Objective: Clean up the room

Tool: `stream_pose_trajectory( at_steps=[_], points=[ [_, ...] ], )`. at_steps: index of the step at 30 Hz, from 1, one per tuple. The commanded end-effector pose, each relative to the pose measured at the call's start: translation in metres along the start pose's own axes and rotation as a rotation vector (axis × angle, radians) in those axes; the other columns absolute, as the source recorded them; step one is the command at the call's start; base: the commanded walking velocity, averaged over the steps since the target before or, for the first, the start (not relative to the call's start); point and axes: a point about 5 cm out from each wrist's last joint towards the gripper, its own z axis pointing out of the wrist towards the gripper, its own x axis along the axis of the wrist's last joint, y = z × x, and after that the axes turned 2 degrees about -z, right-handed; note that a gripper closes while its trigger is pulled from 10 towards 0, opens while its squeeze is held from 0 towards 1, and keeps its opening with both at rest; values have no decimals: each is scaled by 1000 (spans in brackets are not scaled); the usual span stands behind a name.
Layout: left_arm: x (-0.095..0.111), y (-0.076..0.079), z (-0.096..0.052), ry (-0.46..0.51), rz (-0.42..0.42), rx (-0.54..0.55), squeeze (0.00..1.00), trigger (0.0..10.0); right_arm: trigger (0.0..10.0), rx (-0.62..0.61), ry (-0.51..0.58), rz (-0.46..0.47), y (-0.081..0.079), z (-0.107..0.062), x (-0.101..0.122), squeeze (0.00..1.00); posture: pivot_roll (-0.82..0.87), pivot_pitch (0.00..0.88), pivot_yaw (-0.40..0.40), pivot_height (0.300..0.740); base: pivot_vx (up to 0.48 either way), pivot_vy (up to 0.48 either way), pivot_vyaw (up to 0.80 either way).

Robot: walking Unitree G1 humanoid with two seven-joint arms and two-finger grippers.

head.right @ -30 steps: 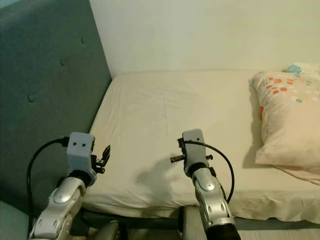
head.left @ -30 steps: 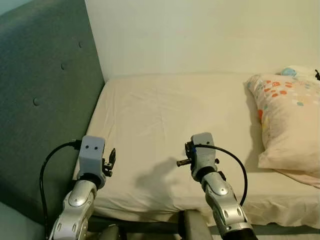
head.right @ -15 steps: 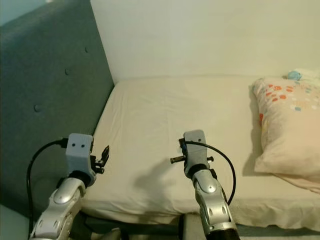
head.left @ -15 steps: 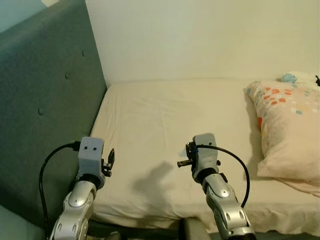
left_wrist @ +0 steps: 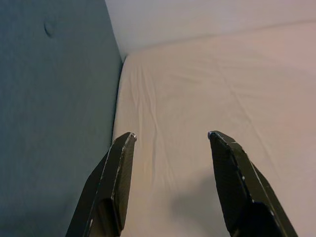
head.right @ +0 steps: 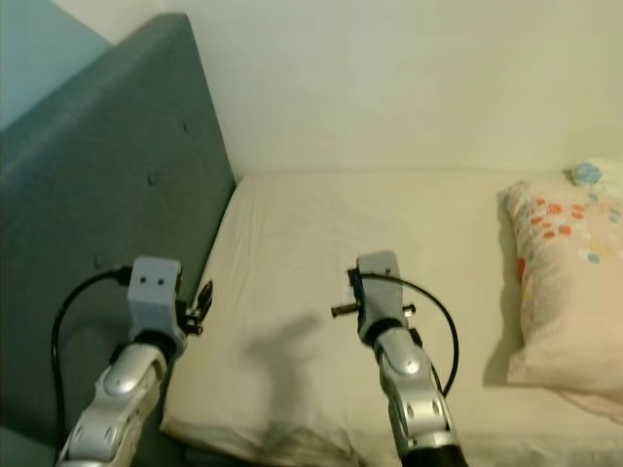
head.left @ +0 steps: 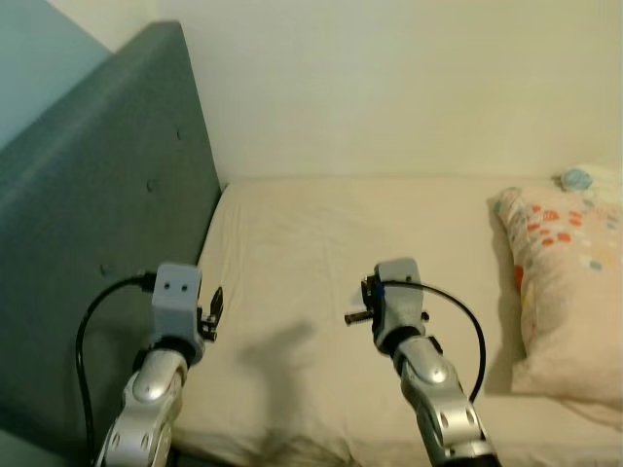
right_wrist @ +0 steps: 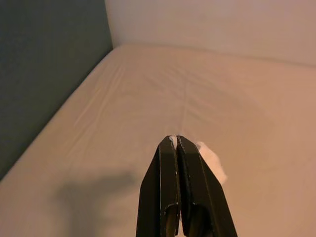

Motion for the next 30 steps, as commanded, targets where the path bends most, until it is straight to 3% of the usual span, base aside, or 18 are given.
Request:
stream_pose_trajectory(
  at_steps=[1, 11, 17, 30],
  points=[
    [-5, -3, 0, -21, 23, 4, 0, 10000, 10000, 3, -12, 2, -1, -1, -1, 0, -79, 76, 2, 740, 0, 0, 0],
    [-5, -4, 1, -20, 22, 8, 0, 10000, 10000, 13, -21, -8, -2, 0, -1, 0, -76, 72, 0, 740, 0, 0, 0],
    [-6, -4, 0, -23, 25, 5, 0, 10000, 10000, 58, -24, -68, -9, -1, -2, 0, -69, 70, 12, 740, 0, 0, 0],
    [-7, -4, 2, -36, 16, 6, 0, 10000, 10000, 36, -48, -47, -9, -1, -6, 0, -68, 79, 22, 740, 0, 0, 0]
  ],
)
